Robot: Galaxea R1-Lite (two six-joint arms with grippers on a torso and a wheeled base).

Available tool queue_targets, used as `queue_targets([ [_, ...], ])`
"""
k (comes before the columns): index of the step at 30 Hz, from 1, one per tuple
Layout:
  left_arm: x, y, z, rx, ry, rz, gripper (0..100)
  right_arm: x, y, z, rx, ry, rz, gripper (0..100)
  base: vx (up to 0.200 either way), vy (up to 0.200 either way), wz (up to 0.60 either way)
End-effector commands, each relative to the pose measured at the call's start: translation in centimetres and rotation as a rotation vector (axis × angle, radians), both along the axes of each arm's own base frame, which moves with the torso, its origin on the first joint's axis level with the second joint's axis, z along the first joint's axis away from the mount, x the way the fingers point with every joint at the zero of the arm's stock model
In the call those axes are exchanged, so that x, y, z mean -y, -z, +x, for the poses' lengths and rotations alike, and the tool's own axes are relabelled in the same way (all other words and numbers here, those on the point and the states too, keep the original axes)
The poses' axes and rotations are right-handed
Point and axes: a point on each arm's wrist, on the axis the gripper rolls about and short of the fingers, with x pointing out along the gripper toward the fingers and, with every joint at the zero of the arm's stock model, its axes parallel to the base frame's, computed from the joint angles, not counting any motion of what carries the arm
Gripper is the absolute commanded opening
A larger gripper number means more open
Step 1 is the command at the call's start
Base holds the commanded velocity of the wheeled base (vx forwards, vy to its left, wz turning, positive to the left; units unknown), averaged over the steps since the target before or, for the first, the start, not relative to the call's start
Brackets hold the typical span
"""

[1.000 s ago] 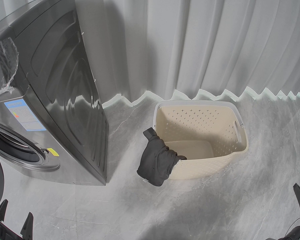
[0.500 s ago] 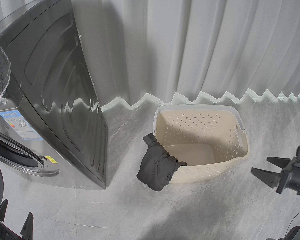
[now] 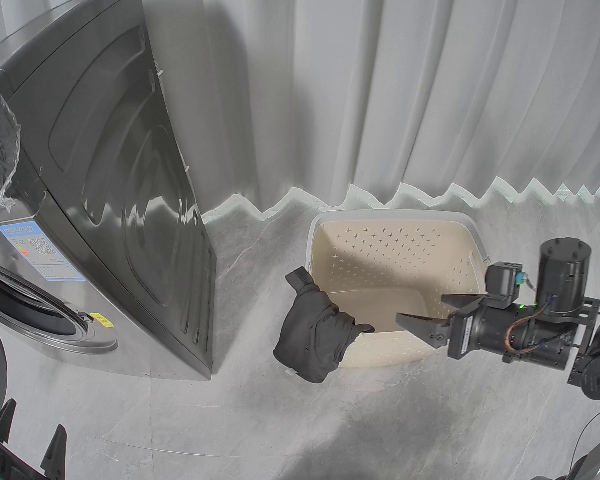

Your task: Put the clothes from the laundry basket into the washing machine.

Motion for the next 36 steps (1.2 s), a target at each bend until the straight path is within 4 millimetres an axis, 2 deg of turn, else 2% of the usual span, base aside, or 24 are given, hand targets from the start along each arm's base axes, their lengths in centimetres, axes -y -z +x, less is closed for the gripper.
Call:
queue_targets([
  [1,0.0,0.4,0.0,0.002,0.001,-0.001,100,-2.3,2.7,2.2,-0.068,-0.026,-0.049,100,0.000,0.000,0.00],
  [6,0.0,0.5,0.0,0.000,0.001,-0.001,100,-3.4,3.6,3.4,-0.073,-0.035,-0.053,100,0.000,0.000,0.00],
  [20,0.0,0.5,0.0,0.000,0.001,-0.001,100,-5.8,7.7,6.8,-0.082,-0.048,-0.073,100,0.000,0.000,0.00],
  [24,0.0,0.5,0.0,0.000,0.001,-0.001,100,-6.1,8.1,7.2,-0.083,-0.049,-0.073,100,0.000,0.000,0.00],
  [36,0.0,0.5,0.0,0.000,0.001,0.000,100,-8.1,11.2,9.3,-0.080,-0.068,-0.083,100,0.000,0.000,0.00],
])
